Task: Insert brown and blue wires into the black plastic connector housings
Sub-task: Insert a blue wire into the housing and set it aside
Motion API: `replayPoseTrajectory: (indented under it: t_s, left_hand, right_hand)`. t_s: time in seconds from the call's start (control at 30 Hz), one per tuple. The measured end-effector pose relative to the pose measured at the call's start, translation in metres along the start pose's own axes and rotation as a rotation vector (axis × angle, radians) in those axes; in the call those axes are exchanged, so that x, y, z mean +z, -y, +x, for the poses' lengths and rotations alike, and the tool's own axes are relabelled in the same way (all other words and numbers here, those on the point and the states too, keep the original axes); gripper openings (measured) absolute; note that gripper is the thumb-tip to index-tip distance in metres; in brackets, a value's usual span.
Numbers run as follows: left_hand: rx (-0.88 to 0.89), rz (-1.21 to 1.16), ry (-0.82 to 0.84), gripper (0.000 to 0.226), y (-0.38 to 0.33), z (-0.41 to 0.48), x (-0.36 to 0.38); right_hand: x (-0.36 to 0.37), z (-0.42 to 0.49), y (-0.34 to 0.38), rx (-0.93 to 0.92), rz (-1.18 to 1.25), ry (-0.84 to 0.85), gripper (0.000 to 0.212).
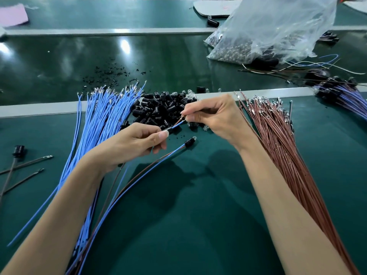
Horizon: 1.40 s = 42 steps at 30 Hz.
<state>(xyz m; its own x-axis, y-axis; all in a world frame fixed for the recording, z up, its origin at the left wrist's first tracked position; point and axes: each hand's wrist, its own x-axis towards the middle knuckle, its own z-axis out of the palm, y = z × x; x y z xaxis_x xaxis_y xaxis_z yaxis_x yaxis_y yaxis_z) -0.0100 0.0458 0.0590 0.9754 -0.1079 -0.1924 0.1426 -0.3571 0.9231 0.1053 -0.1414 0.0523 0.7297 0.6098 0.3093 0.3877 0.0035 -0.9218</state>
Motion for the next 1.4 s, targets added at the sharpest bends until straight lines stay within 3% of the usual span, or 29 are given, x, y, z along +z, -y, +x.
replayPoseTrajectory:
  t_s: [0.23,0.47,0.6,0.87,1.03,1.1,1.23,1.4]
  left_hand:
    - [0.087,0.02,-0.108,0.038,-0.002,0.001,0.006]
    - [0.078,-0.134,-0.183,0.032,-0.002,0.005,0.005]
    - [0.09,-0.044,-0.238,0.024,-0.001,0.007,0.009]
    - [0.127,0.067,-0.296,0.022,-0.004,0.007,0.008]
    - [0.089,-0.114,-0.262,0.024,0.0,0.009,0.016]
    - [0.096,-0.196,-0.216,0.025,0.0,0.01,0.023]
    - [0.1,-0.258,-0.202,0.025,-0.001,0.012,0.032]
    - [0.099,-0.212,-0.206,0.026,-0.001,0.012,0.03]
  right_hand:
    - [0.003,0.0,0.001,-0.028,0.078,-0.067,0.03]
    - [-0.002,0.002,0.0,-0.02,0.069,-0.115,0.027]
    - [-0.003,0.001,-0.001,-0.028,0.055,-0.136,0.025]
    - [-0.009,0.0,0.006,0.001,0.058,0.017,0.025]
    - [-0.006,0.001,0.003,0.139,0.178,0.153,0.061]
    - [0.004,0.001,0.0,0.187,0.229,0.165,0.053]
    - [0.02,-0.001,-0.009,0.182,0.269,0.179,0.015]
    - [0.018,-0.001,-0.011,0.169,0.276,0.165,0.005]
